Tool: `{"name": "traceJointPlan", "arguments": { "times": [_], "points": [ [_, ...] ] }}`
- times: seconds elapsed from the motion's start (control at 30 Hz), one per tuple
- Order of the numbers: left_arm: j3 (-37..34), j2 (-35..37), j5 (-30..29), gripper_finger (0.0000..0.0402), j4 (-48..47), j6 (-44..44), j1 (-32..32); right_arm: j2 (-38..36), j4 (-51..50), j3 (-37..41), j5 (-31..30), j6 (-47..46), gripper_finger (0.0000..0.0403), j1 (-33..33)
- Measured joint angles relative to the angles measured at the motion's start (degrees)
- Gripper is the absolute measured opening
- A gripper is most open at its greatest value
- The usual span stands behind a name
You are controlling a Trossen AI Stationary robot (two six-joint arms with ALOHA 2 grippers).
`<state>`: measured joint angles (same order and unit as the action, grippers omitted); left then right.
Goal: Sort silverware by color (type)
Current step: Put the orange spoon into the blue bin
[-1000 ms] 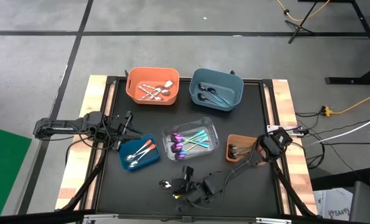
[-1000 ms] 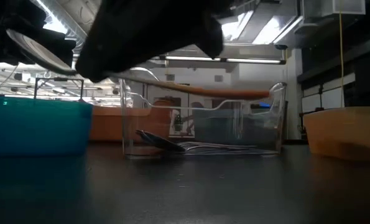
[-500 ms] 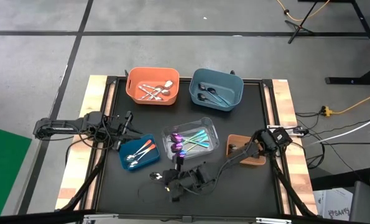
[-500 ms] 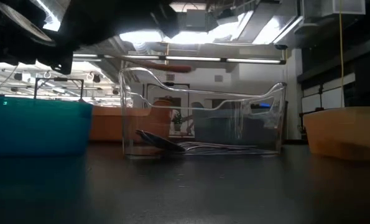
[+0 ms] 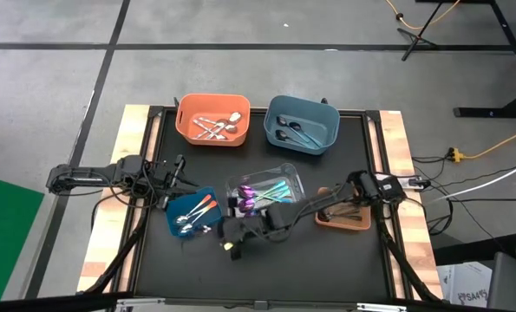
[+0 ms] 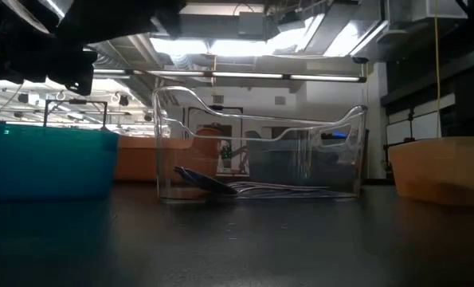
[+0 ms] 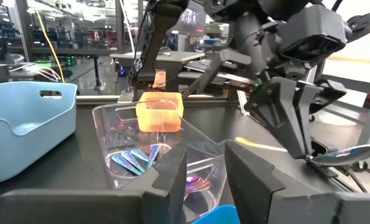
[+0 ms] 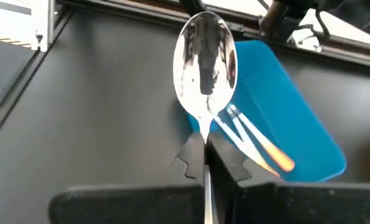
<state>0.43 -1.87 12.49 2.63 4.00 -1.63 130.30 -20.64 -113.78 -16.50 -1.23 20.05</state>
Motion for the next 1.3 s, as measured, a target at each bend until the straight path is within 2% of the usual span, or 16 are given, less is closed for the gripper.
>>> {"name": "traceJointPlan", "arguments": {
  "times": [0.33, 0.67, 1.3],
  "points": [
    [0.00, 0.00, 0.00, 0.0103, 0.00, -0.02, 0.00, -0.02, 3.80, 0.02, 5.01, 12.24, 0.0000, -4.91],
    [0.00, 0.00, 0.00, 0.0103, 0.00, -0.02, 0.00, 0.10, 12.27, 0.02, 13.38, 15.53, 0.0000, -7.24],
    [0.00, 0.00, -0.04, 0.0103, 0.00, -0.02, 0.00, 5.42, 24.85, -0.02, 15.29, 28.97, 0.0000, -8.10]
  ]
}}
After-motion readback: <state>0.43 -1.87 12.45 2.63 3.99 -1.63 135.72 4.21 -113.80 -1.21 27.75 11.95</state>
